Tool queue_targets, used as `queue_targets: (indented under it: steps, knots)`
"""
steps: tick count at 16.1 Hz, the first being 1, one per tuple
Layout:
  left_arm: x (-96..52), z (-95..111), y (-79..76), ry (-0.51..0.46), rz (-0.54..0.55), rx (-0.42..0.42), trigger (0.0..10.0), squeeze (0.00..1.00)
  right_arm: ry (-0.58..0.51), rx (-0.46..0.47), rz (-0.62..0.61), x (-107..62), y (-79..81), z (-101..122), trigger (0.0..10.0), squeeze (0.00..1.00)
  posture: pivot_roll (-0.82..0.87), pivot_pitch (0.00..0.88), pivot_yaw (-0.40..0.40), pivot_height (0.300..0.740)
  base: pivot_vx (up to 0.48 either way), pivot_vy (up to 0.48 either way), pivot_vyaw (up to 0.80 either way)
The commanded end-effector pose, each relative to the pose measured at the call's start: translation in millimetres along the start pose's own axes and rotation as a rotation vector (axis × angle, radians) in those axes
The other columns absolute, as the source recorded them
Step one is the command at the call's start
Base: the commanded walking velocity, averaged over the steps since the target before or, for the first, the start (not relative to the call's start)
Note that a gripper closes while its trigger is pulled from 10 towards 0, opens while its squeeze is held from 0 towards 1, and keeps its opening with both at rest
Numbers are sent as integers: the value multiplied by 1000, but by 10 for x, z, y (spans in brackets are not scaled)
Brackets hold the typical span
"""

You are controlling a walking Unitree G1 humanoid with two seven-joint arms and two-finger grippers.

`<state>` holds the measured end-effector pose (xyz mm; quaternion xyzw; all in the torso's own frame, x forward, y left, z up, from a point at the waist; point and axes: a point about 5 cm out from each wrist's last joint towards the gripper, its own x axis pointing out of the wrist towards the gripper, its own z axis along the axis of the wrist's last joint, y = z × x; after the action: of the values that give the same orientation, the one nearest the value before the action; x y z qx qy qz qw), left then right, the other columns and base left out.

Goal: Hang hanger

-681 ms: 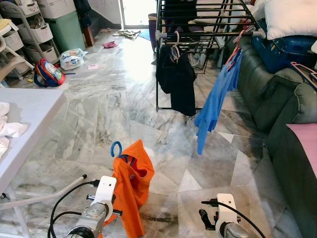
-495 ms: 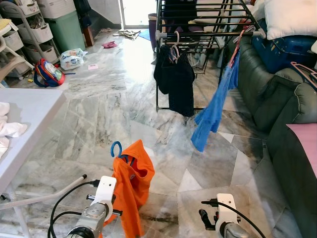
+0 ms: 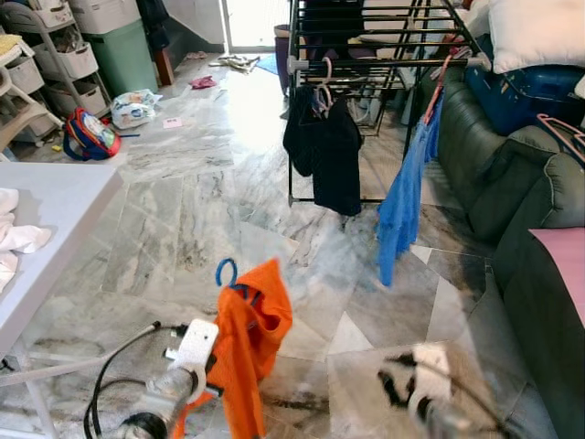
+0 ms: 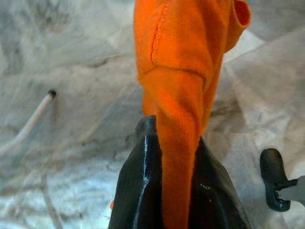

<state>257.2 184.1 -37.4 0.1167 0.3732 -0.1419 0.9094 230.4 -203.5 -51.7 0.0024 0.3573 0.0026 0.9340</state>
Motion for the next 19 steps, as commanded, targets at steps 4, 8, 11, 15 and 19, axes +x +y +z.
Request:
queue_targets:
  steps: [4, 8, 11, 15, 19]
  knots:
    - [-13, 548, 128, -172, -143, 190, 10000, 0, -72, -210, 149, 24, -65, 309, 10000, 0, -20, 53, 26, 740, 0, 0, 0]
    - [-23, 811, 61, -248, -216, 399, 10000, 0, -211, -492, 293, -47, -157, 653, 10000, 0, -36, 86, 29, 740, 0, 0, 0]
    - [-35, 925, 71, -272, -220, 469, 10000, 0, -320, -648, 393, -134, -179, 971, 10000, 1000, -50, 88, 31, 740, 0, 0, 0]
    - [-55, 1056, 110, -308, -206, 498, 10000, 0, -386, -776, 459, -202, -90, 1103, 10000, 1000, -51, 87, 34, 740, 0, 0, 0]
    - [-123, 1101, 20, -337, -380, 712, 10000, 0, -381, -944, 583, -418, -243, 1432, 10000, 0, -51, 96, 44, 740, 0, 0, 0]
